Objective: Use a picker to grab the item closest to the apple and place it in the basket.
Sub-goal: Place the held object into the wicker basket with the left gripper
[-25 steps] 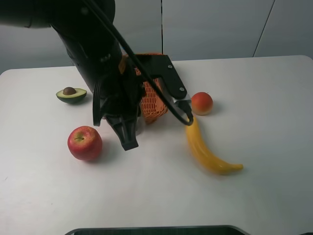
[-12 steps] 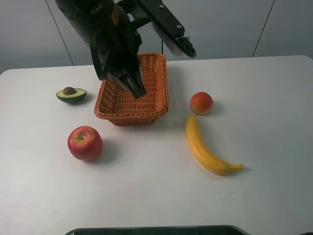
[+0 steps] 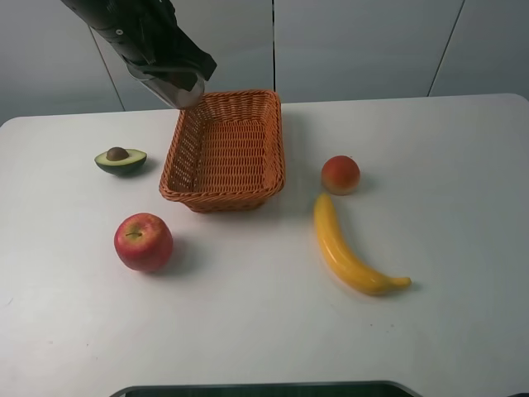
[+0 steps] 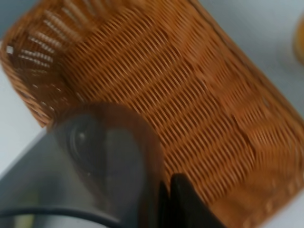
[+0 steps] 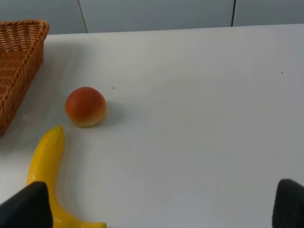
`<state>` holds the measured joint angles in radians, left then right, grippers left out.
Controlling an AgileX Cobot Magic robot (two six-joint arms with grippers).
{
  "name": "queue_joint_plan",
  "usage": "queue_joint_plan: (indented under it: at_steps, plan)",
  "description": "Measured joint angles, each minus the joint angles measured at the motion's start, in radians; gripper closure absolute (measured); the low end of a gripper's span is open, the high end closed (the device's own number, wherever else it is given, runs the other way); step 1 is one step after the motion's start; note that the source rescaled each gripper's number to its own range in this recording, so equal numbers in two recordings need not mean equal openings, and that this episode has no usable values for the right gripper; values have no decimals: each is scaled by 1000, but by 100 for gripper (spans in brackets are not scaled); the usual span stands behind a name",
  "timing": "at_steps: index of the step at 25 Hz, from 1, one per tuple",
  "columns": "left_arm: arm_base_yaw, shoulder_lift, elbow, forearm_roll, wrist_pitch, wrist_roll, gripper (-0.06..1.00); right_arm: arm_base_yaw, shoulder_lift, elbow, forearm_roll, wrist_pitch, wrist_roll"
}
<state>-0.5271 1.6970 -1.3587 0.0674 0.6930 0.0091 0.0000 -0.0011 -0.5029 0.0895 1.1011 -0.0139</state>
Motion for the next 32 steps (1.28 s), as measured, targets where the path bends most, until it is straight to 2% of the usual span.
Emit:
queue_joint_plan:
  at_steps: [11,17,25,28,32]
  plan:
    - [8,152,-6,-67,-96,-35,94,0,0,0,0,0,0]
    - [8,256,-6,-67,-174,-35,94,0,0,0,0,0,0]
    - [8,313,-6,-67,-197,-34,93,0,0,0,0,0,0]
    - [8,313,-6,-67,-217,-34,80,0,0,0,0,0,0]
    - [8,313,-8,-67,-232,-34,38,0,0,0,0,0,0]
